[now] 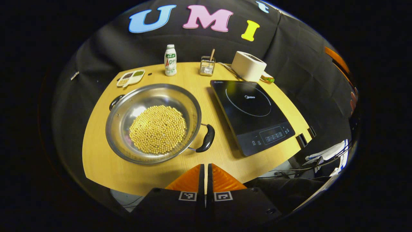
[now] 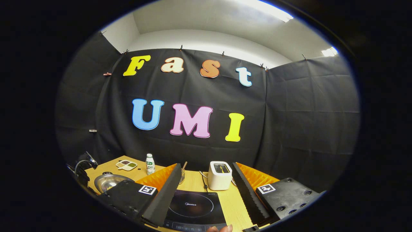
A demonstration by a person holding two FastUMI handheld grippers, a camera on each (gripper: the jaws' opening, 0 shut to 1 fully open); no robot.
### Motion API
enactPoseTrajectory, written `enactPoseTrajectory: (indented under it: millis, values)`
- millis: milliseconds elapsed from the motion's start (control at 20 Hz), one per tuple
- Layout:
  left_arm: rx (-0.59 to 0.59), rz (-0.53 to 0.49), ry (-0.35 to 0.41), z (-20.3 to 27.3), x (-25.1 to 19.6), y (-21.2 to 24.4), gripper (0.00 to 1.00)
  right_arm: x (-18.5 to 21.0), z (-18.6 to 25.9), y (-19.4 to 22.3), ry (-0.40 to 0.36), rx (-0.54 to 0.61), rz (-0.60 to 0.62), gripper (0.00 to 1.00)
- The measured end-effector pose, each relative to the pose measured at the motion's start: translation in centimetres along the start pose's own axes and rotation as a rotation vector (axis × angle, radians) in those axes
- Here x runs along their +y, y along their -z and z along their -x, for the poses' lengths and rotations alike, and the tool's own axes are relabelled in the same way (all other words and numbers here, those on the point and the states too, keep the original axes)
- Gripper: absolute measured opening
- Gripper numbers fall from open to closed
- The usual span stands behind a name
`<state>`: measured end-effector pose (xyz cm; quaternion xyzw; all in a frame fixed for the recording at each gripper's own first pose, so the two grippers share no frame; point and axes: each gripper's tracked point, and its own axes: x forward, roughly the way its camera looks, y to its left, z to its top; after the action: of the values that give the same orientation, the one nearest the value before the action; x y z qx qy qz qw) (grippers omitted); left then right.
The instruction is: First push the handle of the pot to place it horizontally, then grasp the pot with both hands and set it on the induction cooktop.
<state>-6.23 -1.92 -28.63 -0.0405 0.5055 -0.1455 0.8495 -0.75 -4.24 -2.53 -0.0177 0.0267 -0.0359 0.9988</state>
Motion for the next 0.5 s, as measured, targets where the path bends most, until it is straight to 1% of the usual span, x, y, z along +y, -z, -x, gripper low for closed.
enactPoseTrajectory:
  millis: [150, 300, 500]
  values:
    - [0.061, 0.031, 0.02, -1.3, 0.4, 0.5, 0.05, -0.9, 0.1, 0.5, 0.012, 0.009, 0.004, 0.97]
    - [0.116, 0.016, -0.011, -2.9, 1.1, 0.8, 0.05, -1.6, 0.1, 0.6, 0.026, 0.015, 0.002, 0.97]
    - [0.137, -0.001, -0.029, -4.7, 1.8, -0.1, 0.05, -2.5, 0.2, 1.1, 0.044, 0.024, 0.003, 0.98]
